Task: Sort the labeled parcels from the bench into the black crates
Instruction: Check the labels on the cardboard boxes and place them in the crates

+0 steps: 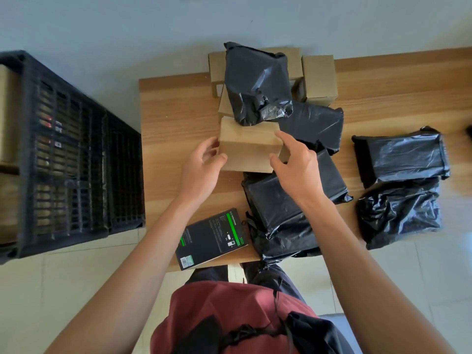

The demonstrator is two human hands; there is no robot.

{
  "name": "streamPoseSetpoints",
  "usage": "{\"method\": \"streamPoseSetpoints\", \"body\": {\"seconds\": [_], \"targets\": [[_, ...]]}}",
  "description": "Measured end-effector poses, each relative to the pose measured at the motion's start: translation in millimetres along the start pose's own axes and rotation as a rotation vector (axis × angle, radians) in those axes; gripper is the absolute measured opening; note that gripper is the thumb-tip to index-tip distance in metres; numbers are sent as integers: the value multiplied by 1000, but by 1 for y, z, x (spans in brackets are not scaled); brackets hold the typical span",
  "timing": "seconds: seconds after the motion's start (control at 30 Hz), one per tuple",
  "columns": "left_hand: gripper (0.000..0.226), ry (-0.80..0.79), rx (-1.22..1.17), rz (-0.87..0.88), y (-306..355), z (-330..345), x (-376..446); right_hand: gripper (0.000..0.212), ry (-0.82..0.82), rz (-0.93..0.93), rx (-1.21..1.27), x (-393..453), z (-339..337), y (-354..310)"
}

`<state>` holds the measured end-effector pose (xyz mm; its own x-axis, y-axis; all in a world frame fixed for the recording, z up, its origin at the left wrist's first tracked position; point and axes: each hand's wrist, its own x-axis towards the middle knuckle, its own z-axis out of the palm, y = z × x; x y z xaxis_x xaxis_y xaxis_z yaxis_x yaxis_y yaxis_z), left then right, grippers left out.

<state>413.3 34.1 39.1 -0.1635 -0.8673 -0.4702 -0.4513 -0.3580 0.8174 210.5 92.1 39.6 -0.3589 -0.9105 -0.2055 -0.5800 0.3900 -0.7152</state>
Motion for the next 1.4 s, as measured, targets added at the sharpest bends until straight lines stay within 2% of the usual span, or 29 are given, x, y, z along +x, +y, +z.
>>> {"method": "streamPoseSetpoints", "body": {"seconds": [0.17, 0.33, 0.5, 0.63, 0.73, 0.83, 0.93, 1.0, 1.07, 1.1, 1.23, 1.4], "targets": [[43, 54, -77, 52, 7, -14, -20, 57, 54, -72, 48, -19, -3, -10], [41, 68, -145, 108, 17, -17, -37, 61, 133, -85, 159, -27, 0, -18], [41, 65, -181, 149, 22, -20, -54, 42, 233, 1, 412, -31, -9, -31], [43, 83, -231, 130, 25, -23, -56, 36, 197, -30, 425, -33, -11, -31], [51, 122, -236, 96, 27, -26, -53, 17, 154, -31, 504, -35, -12, -33], [56, 152, -224, 109, 26, -28, -52, 3, 189, 20, 652, -37, -13, -41], [52, 179, -179, 148, 27, -29, -53, 25, 217, 122, 705, -32, -12, -44], [49, 190, -161, 170, 26, -29, -53, 46, 151, 216, 742, -28, -13, -44], [49, 189, -132, 185, 24, -27, -53, 58, 98, 250, 748, -27, -14, -47], [49, 192, -116, 198, 23, -25, -54, 58, 92, 244, 730, -27, -14, -49], [59, 169, -126, 230, 25, -23, -56, 32, 133, 217, 727, -27, -14, -50], [46, 129, -278, 215, 34, -26, -58, 30, 139, 220, 799, -29, -15, -47]]}}
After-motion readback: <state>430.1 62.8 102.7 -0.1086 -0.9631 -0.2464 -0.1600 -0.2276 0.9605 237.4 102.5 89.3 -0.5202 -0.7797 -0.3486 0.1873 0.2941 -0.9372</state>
